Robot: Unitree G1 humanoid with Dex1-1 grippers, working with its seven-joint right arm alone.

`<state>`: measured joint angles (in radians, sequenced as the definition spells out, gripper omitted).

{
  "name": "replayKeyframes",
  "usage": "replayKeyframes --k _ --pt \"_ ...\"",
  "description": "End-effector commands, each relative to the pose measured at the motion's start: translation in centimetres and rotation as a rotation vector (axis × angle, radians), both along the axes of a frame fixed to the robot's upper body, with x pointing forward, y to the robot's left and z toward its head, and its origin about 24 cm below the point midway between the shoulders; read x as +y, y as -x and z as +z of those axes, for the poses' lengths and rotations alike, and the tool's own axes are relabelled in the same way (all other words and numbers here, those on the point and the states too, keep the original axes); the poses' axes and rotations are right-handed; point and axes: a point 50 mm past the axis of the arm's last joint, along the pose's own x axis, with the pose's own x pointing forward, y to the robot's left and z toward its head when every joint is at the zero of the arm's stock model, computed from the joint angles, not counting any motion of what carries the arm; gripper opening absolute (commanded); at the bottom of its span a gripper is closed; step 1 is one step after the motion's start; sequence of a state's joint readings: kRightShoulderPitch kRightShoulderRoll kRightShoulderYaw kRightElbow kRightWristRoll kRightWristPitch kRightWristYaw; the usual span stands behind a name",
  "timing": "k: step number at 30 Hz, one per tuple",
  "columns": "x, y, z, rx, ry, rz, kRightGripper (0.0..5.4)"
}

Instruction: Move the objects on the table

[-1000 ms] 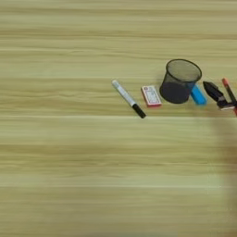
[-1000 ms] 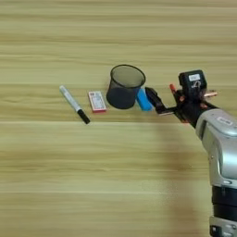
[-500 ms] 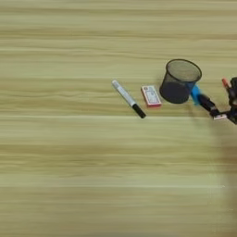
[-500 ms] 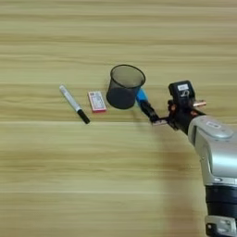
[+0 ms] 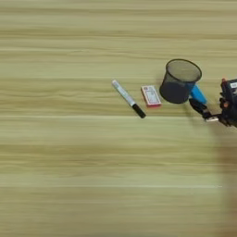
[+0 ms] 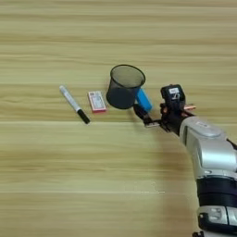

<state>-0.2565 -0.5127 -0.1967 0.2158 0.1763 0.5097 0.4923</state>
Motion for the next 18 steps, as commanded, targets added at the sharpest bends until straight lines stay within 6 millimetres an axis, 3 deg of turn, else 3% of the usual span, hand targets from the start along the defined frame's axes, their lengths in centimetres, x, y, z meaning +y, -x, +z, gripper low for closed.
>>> replayKeyframes --k 1,18 --pt "-0.2 -1.9 3.5 -0.138 0.051 0.018 5.38" --pt "-1.0 -3.5 2.1 -0.079 0.014 -0.004 5.38"
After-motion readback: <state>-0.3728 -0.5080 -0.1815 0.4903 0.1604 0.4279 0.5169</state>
